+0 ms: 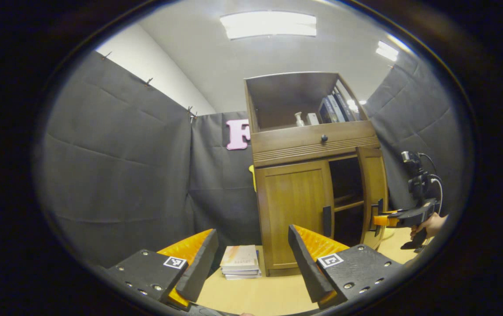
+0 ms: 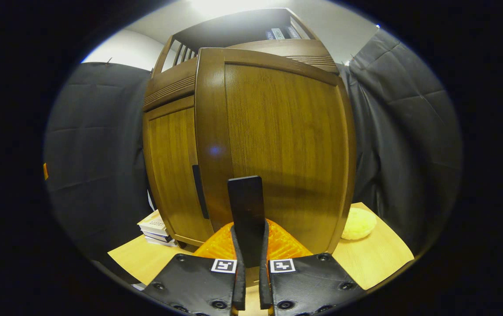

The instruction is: Open the right door of the double-door shoe cabinet with the right hand, and open the left door with the left hand.

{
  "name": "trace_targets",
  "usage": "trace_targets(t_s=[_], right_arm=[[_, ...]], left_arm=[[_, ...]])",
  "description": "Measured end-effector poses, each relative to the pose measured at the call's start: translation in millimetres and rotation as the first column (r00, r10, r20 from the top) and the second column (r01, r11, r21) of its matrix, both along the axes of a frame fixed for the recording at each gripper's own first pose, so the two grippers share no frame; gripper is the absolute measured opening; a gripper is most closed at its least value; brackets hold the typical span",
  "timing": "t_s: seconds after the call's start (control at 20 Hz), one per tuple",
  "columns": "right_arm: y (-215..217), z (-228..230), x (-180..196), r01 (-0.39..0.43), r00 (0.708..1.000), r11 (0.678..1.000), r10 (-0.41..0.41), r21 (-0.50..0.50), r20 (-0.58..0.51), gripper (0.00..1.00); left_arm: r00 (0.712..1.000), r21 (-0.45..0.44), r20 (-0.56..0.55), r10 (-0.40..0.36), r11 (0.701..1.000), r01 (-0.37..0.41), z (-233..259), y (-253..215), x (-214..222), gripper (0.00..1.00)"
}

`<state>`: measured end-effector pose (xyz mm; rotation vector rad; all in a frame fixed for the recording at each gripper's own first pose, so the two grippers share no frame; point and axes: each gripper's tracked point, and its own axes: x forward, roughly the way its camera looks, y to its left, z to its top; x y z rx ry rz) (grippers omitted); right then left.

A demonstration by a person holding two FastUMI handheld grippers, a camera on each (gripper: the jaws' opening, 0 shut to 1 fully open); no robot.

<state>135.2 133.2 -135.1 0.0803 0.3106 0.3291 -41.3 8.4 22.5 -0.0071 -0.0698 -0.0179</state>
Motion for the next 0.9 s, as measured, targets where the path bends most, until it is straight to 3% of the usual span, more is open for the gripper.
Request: trace_targets(t_s=[0.1, 0.35, 0.5, 0.7, 0.9], right_arm=[[-10, 1, -7, 0.007, 1.000, 1.000, -0.007, -0.004, -0.003, 0.10], [-35, 4, -21, 0.026, 1.000, 1.000, -0.026, -0.015, 0.000, 0.10], [-49, 3, -29, 0.040, 0.999, 0.999, -0.040, -0.017, -0.004, 0.17], [-72, 7, -39, 0.074, 0.997, 0.997, -0.074, -0.035, 0.005, 0.13], [-95, 8, -44, 0.093, 0.996, 0.995, -0.093, -0.044, 0.001, 0.17]], left_arm=[[1.000, -0.003, 0.001, -0.023, 1.000, 0.023, 0, -10, 0, 0.94], [0.997, -0.005, 0.009, -0.081, 0.997, 0.081, 3, -37, 3, 0.94], [0.994, -0.006, 0.013, -0.109, 0.994, 0.109, 5, -52, 7, 0.94], [0.990, -0.012, 0.020, -0.139, 0.990, 0.139, 9, -70, 4, 0.94], [0.985, -0.012, 0.030, -0.170, 0.985, 0.170, 14, -86, 2, 0.94]])
